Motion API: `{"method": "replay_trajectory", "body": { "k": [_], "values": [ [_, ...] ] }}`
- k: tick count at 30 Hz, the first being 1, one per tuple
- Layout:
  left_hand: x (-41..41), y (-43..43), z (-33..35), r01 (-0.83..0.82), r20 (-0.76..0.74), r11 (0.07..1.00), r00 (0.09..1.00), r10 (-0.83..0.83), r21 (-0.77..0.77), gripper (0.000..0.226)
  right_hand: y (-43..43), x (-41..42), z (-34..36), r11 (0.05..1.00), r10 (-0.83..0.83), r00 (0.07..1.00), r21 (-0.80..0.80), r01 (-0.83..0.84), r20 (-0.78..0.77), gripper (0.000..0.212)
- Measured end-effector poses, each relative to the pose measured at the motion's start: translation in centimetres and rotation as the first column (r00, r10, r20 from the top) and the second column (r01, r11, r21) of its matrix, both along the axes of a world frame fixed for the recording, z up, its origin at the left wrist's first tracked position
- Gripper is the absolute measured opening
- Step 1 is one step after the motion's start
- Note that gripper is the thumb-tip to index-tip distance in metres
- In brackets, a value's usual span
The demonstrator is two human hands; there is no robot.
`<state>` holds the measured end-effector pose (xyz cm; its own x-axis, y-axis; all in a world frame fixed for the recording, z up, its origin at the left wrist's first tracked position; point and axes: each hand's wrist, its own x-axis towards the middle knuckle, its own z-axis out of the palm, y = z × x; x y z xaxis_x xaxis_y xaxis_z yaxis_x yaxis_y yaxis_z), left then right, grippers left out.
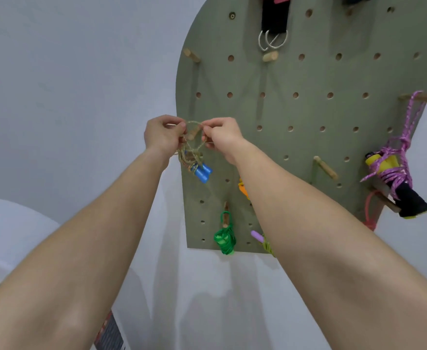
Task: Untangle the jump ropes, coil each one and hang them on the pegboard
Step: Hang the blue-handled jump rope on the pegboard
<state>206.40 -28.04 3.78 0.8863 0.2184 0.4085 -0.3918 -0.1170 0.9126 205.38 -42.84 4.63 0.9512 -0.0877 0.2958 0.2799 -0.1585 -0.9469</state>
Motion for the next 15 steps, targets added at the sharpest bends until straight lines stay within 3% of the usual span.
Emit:
{"method": "replay_trajectory", "body": {
  "k": [9,12,15],
  "values": [
    [3.9,0.1,-2.9,0.07,-0.069,0.997,0.995,-0.072,-0.027,0.003,2.3,4.0,-3.5,0.985,-0.163,0.986,0.058,0.164,-0.016,0.018],
    [3.8,0.3,-2.9,0.042,-0.069,0.999,0.997,-0.041,0.02,0.009,2.2,3.0,-3.6,0.956,-0.285,0.958,-0.072,0.286,0.026,0.006],
    [2.1,0.9,-3.1,-0.017,-0.094,0.992,0.995,0.029,0.125,0.014,1.3,0.4,-3.4,0.927,-0.316,0.947,-0.195,0.32,0.049,0.019]
  ]
}}
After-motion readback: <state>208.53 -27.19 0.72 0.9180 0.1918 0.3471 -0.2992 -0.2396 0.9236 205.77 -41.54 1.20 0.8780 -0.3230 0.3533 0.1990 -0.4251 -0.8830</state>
